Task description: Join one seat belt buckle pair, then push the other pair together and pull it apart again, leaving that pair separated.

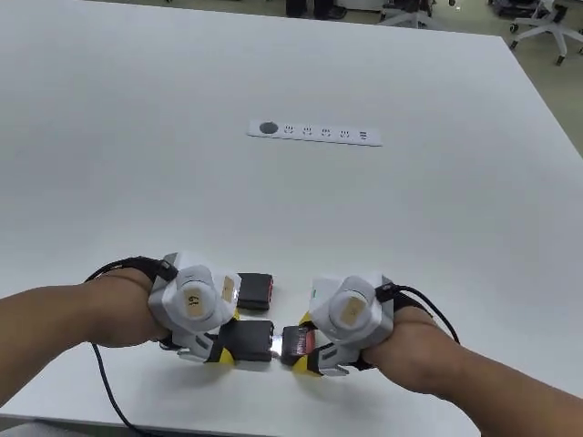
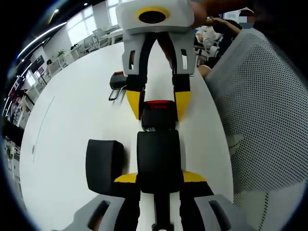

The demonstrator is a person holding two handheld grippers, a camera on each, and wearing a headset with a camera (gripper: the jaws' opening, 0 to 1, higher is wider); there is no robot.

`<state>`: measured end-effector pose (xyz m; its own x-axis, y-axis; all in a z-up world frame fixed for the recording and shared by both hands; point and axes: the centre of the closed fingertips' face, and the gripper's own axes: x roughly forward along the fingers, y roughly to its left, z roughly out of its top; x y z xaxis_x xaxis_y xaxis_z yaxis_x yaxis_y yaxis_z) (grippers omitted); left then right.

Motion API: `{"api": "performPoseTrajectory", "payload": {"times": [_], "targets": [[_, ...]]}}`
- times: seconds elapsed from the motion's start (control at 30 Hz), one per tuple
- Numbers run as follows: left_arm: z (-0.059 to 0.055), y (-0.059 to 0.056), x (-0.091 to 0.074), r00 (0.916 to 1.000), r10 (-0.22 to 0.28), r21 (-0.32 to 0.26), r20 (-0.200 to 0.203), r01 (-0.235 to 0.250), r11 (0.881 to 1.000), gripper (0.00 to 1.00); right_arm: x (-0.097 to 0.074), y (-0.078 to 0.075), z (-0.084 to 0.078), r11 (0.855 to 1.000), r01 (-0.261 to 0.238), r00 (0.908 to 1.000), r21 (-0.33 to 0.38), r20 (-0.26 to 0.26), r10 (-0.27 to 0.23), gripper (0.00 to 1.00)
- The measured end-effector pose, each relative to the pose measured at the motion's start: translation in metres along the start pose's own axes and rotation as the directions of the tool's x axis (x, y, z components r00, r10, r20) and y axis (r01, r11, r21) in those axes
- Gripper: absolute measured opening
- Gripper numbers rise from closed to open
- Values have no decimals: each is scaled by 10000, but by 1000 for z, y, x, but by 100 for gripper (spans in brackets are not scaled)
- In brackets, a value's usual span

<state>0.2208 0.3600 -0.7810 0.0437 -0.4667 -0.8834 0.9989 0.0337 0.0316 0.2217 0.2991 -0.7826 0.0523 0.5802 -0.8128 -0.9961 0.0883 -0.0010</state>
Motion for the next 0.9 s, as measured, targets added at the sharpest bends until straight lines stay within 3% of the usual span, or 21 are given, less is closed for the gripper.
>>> {"api": "performPoseTrajectory", "payload": {"times": [0.03, 0.07, 0.13, 0.67, 0.9], "targets": [[0, 1, 0, 10000, 21, -140, -56, -22, 9999, 31, -2, -8, 8, 9975, 429, 9991, -566, 17, -428, 30], [-1, 0, 0, 10000, -27, -9, -56, 27, 10000, 31, -3, 0, 6, 9992, 108, 9998, -380, -154, -114, 30], [-3, 0, 0, 10000, 10, -140, 27, -9, 9999, 31, -6, 0, 3, 9997, 21, 10000, -259, -20, -21, 30], [-2, 1, 0, 9999, 83, -230, 121, -80, 9997, 32, -4, 2, 0, 9996, 75, 9999, -286, -80, -78, 30], [-3, -1, -1, 9991, 211, -474, 368, -194, 9987, 31, -6, 0, 0, 9994, 133, 9999, -304, -62, -135, 30]]}}
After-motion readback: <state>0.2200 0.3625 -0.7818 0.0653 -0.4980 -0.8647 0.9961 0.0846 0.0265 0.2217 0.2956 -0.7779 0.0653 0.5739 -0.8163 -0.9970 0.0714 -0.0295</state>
